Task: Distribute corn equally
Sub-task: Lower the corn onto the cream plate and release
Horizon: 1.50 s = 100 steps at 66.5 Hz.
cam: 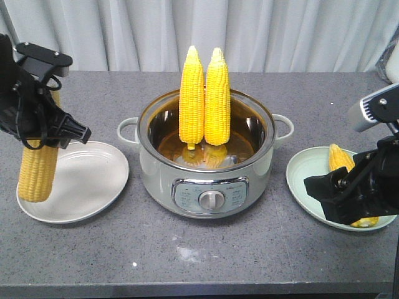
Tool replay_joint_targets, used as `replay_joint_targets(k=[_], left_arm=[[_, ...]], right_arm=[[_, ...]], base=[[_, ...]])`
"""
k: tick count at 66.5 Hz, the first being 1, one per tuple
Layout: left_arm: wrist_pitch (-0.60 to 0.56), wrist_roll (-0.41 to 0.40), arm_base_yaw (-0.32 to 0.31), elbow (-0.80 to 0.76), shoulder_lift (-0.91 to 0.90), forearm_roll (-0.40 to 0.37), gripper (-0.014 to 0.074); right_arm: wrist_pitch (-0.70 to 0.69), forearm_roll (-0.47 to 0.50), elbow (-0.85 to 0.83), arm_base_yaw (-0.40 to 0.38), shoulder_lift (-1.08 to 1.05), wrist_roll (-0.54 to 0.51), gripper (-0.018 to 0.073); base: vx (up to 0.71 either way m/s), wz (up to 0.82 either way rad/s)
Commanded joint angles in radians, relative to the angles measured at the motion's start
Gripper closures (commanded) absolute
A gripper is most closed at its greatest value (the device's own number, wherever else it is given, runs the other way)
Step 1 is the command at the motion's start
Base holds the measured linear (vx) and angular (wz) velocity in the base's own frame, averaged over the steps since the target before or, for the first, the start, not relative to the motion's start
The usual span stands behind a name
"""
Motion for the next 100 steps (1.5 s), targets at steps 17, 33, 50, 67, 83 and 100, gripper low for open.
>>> replay_joint_targets(k=[17,33,50,67,83,100], left_arm=[[-0.062,-0.085,0.05,-0.032,0.07,-0.068,0.0341],[-0.095,-0.084,0.067,-0.032,0.109,-0.13,0.0324],[-0.1,-0.084,0.067,-0.032,0.112,-0.144,0.013],[-0.112,-0.076,0.067,-0.032,0.111,-0.144,0.0037],[-0.152,-0.047,0.059,-0.032,0.09,-0.145,0.0038],[-0.224,-0.017,-0.002,-0.03,-0.027,-0.144,0.0038]], right_arm=[[-0.05,-0.008,-0.024,-0.001,-0.016,-0.002,-0.0003],[-0.049,-0.008,-0.024,-0.001,-0.016,-0.002,-0.0003],[-0.049,-0.008,-0.024,-0.001,-0.016,-0.002,-0.0003],[-0.049,-0.008,-0.024,-0.001,-0.016,-0.002,-0.0003],[-0.048,-0.008,-0.024,-0.001,-0.016,-0.002,-0.0003],[-0.048,-0.008,-0.024,-0.001,-0.016,-0.002,-0.0003]], base=[[0.0,0.0],[0.0,0.0],[0.0,0.0],[0.0,0.0],[0.0,0.0],[0.0,0.0]])
